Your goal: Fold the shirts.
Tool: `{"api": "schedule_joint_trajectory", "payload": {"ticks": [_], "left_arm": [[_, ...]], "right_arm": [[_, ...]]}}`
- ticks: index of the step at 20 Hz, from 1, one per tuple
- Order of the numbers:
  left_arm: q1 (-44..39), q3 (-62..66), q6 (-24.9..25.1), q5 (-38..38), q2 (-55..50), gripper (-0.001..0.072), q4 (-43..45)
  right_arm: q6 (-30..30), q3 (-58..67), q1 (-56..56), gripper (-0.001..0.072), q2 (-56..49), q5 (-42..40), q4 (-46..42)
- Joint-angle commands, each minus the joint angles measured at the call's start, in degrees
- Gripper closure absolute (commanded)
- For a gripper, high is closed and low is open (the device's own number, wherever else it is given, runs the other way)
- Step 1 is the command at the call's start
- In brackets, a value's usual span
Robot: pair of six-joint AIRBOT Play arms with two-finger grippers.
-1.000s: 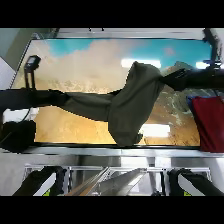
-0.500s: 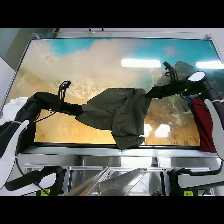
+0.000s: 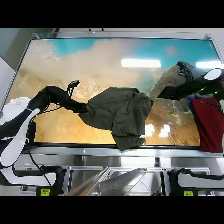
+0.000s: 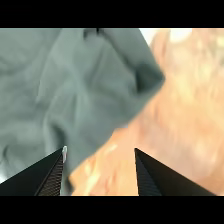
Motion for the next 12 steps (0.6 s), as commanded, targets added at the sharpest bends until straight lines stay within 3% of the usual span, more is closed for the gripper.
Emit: {"api": "schedule_joint_trajectory", "payload": {"ticks": [1, 6, 12], "left_arm": [[0.0, 0.5, 0.2, 1.6, -0.7, 0.0688, 0.3], [0.0, -0.5, 0.2, 4.0, -0.7, 0.0688, 0.3], [0.1, -0.5, 0.2, 6.5, -0.7, 0.0688, 0.4]], "right_arm": [[1.4, -8.5, 2.8, 0.0217, 9.4, 2.1, 1.9], [4.7, -26.5, 19.0, 0.0214, 16.4, -13.7, 2.4], [7.3, -37.6, 28.9, 0.0214, 14.0, -17.9, 3.2]]}}
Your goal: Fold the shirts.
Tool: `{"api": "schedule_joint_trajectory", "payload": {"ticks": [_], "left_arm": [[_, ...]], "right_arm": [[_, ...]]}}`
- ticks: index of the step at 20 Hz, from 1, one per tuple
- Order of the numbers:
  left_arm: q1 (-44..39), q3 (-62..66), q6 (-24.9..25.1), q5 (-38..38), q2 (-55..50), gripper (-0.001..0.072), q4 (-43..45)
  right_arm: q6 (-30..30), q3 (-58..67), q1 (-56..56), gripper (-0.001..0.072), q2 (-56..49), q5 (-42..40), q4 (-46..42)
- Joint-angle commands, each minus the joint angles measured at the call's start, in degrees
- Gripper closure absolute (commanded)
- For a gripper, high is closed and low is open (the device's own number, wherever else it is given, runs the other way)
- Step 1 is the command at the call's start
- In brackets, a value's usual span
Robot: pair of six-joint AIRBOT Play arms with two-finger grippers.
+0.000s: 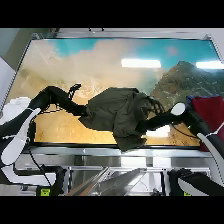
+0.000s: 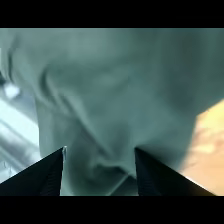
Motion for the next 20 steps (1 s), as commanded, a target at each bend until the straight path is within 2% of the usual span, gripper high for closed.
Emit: {"api": "schedule_joint_trajectory", "payload": {"ticks": [1, 6, 10, 12, 14, 15, 16, 17, 19, 20], "left_arm": [[0.0, 0.0, 0.0, 1.2, 0.0, 0.0688, 0.0], [0.1, 0.0, 0.1, 2.3, 0.0, 0.0689, 0.0], [0.0, 0.0, 0.1, 2.6, 0.0, 0.0688, 0.0], [0.1, 0.0, 0.1, 2.7, 0.0, 0.0688, 0.0], [0.0, 0.0, 0.1, 2.7, 0.0, 0.0688, -0.1], [0.0, 0.0, 0.1, 2.7, 0.0, 0.0688, -0.1], [0.1, 0.0, 0.1, 2.7, 0.0, 0.0688, 0.0], [0.0, 0.0, 0.1, 2.7, 0.0, 0.0688, 0.0], [0.0, 0.0, 0.1, 2.7, 0.0, 0.0688, -0.1], [0.0, 0.0, 0.1, 2.6, 0.0, 0.0688, 0.0]], "right_arm": [[1.9, -4.6, 6.3, 0.0215, -0.3, -2.5, 0.3], [7.3, -4.6, 7.4, 0.0216, 1.4, 8.1, -3.7], [11.6, -4.7, 7.4, 0.0215, 3.4, 2.8, -9.0], [11.2, -4.7, 7.5, 0.0215, 1.0, -0.7, -5.7], [7.8, -4.6, 7.5, 0.0221, -2.5, -2.6, -0.7], [6.3, -4.6, 7.5, 0.0303, -3.9, -2.6, 1.3], [4.7, -4.6, 7.5, 0.0446, -5.0, -2.5, 2.4], [4.6, -4.6, 7.5, 0.0453, -5.7, -2.5, 2.6], [3.9, -4.6, 7.5, 0.0676, -5.7, -1.9, 2.8], [3.7, -4.6, 7.5, 0.069, -5.3, -1.9, 2.9]]}}
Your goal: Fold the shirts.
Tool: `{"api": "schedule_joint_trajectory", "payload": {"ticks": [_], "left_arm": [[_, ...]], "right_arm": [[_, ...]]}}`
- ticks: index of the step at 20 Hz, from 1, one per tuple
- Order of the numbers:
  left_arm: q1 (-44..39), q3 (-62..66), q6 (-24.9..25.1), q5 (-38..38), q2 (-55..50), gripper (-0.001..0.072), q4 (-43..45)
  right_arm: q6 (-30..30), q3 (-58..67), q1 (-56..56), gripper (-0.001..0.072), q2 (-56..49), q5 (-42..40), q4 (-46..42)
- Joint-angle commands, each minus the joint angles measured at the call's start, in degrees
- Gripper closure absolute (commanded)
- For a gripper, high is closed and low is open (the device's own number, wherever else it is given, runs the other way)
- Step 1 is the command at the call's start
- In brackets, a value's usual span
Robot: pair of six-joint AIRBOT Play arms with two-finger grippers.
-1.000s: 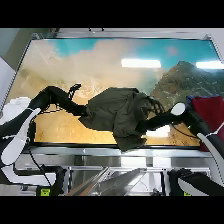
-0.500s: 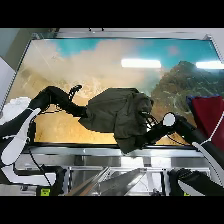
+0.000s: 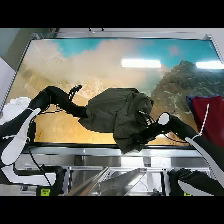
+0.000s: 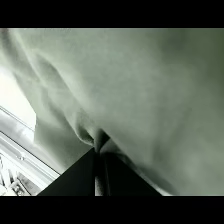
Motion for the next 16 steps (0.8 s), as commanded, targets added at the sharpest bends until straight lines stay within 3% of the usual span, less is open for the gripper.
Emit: {"api": "schedule_joint_trajectory", "payload": {"ticks": [1, 4, 7, 12, 16], "left_arm": [[0.0, 0.0, 0.0, 0.0, 0.0, 0.0688, 0.0], [0.1, 0.1, 0.2, 0.1, 0.4, 0.0688, -0.5], [1.4, 0.4, 1.5, 0.1, 6.6, 0.0689, -1.1], [13.5, 16.0, 1.3, 6.7, 22.8, 0.069, -14.1], [24.0, 31.4, -2.1, 7.2, 35.6, 0.069, -15.5]], "right_arm": [[-1.7, 0.0, 0.0, 0.069, 0.0, -0.2, 2.2], [-5.3, 2.3, -0.3, 0.0691, 3.6, 0.7, 5.9], [-6.0, 12.4, -5.5, 0.0691, 9.7, 4.9, 5.6], [-6.0, 40.2, -25.3, 0.0691, 18.8, 5.8, 5.6], [-6.0, 54.5, -36.2, 0.0691, 25.9, 5.7, 5.7]]}}
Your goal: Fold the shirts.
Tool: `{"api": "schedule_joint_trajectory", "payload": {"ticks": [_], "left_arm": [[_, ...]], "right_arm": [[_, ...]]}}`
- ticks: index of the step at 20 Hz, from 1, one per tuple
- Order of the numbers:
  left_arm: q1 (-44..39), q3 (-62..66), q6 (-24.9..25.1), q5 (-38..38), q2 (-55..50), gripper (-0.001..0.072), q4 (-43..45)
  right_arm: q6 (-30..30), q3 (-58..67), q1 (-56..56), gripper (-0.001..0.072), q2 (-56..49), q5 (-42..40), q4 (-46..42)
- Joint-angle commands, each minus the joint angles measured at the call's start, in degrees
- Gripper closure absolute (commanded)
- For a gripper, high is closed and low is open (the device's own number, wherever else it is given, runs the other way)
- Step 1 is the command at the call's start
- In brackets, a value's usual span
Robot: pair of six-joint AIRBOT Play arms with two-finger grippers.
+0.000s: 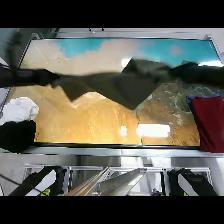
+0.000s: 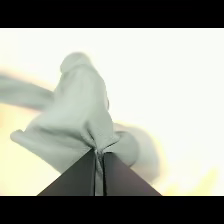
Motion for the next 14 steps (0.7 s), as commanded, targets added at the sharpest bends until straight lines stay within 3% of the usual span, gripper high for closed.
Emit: {"api": "schedule_joint_trajectory", "payload": {"ticks": [1, 5, 8, 11, 14], "left_arm": [[8.7, 12.9, -2.3, 1.5, 10.8, 0.069, -2.8], [11.4, 21.3, -1.6, -2.4, 17.6, 0.069, -2.6], [11.4, 21.9, -2.6, -0.2, 15.5, 0.069, -2.8], [9.6, 14.5, -2.8, 1.3, 10.1, 0.069, -5.1], [2.6, 2.3, -0.1, 0.2, 1.7, 0.069, -4.9]], "right_arm": [[-0.2, 12.2, -9.0, 0.0691, 6.7, 0.0, 0.0], [-7.0, 14.0, -9.3, 0.0691, 13.2, -1.7, 5.0], [-10.6, 13.4, -9.2, 0.0691, 11.2, 0.7, 12.5], [-11.9, 8.8, -7.6, 0.069, 4.3, 2.4, 15.2], [-17.0, 2.0, -1.5, 0.069, -5.3, 1.1, 15.2]]}}
